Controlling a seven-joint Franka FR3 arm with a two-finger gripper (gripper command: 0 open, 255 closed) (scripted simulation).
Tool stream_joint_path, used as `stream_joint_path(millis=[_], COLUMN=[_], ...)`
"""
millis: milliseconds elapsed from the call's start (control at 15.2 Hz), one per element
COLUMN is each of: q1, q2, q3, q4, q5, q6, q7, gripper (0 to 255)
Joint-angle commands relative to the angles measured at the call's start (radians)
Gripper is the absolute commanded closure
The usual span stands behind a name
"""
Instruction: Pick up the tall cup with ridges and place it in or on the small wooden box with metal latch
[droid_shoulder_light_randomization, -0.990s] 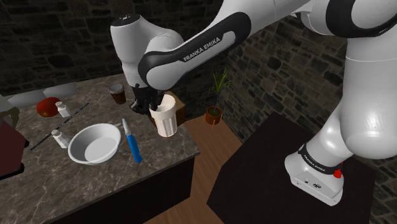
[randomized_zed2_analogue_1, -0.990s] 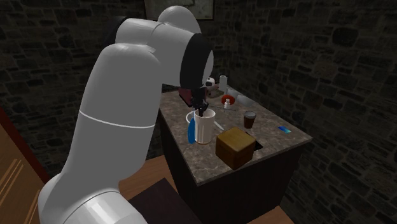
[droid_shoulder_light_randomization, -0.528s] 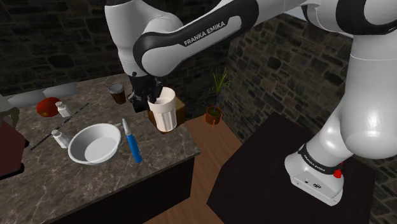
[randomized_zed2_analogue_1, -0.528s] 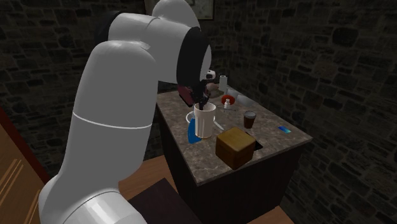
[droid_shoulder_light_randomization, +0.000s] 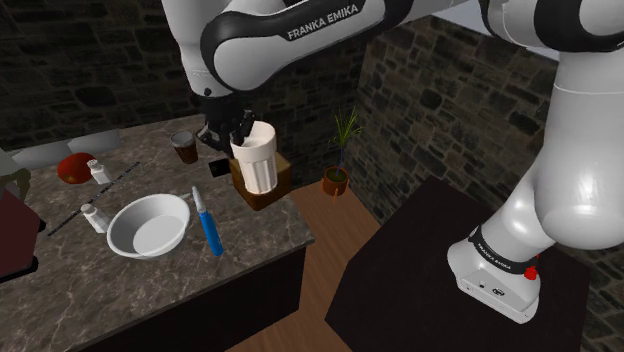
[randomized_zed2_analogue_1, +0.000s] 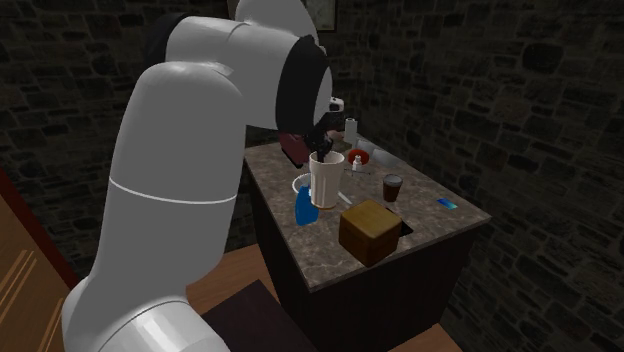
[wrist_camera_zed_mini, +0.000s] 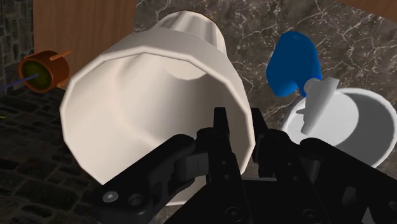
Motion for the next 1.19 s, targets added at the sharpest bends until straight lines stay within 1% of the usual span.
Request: stream_joint_path(millis=[0, 264, 462, 660, 792, 1122], q1=[-0.016, -0.041, -0.053, -0.055, -0.046, -0.062], q2=[0.017, 0.078, 0.14, 0.224, 0.297, 0.285], q3=[-0.01, -0.032, -0.05, -0.069, -0.083, -0.082], q4=[0.053, 0.191, 0.322, 0.493, 0.638, 0.549], q5=[0.0, -0.007, -0.016, -0.027, -0.037, -0.037], q6=[-0.032, -0.102, -0.166, -0.246, -0.313, -0.238], q7=[-0.037, -0.112, -0.169, -0.227, -0.268, -0.256], gripper=[255, 255, 255, 255, 255, 255])
